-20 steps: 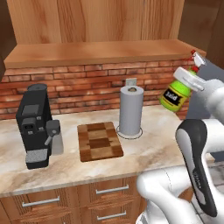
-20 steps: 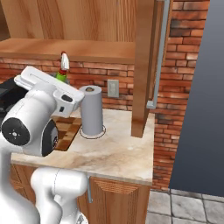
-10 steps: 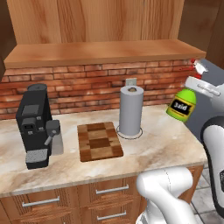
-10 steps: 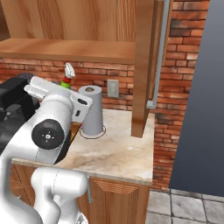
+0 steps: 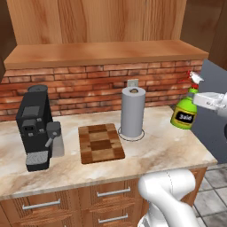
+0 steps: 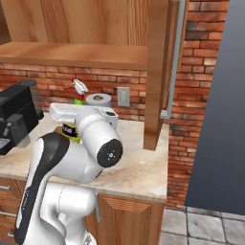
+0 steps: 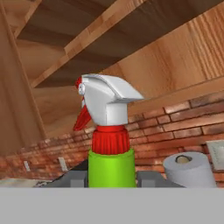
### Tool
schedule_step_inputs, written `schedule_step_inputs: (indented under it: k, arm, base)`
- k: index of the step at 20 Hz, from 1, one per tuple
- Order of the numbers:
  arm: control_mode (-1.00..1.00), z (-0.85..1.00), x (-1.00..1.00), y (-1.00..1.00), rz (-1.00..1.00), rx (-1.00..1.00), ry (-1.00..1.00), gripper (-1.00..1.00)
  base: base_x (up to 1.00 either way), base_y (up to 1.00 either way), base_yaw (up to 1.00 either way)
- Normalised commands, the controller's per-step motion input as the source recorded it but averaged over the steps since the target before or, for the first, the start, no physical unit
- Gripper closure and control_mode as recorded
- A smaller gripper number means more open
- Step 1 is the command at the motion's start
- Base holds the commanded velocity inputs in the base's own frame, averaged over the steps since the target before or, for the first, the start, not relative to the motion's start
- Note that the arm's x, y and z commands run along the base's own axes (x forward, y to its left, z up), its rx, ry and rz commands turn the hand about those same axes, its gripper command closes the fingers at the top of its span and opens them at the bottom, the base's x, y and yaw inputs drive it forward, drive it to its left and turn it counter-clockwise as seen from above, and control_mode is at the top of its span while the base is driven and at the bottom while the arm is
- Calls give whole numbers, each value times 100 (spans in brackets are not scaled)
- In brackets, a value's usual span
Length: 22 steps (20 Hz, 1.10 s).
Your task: Grab the spray bottle from the cabinet, then place it next to the cutting board for sanitizing. Then grab the dish brush from the countertop next to the sink and place it next to the cutting board.
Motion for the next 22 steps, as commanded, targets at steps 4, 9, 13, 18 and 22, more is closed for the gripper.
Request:
schedule_step_inputs:
  k: [4,9,13,18,22]
  arm:
    - [-100,-65,30,23,25,-18,-32,100]
    - [-100,-51,24,6,22,-17,-27,100]
    - [-100,-49,1,0,24,-13,-12,100]
    - [-100,-49,3,0,22,-15,-4,100]
    - [-100,-56,11,1,21,-12,-11,100]
  base:
    - [0,0,0]
    - [0,0,0]
    - [0,0,0]
    - [0,0,0]
    - [0,0,0]
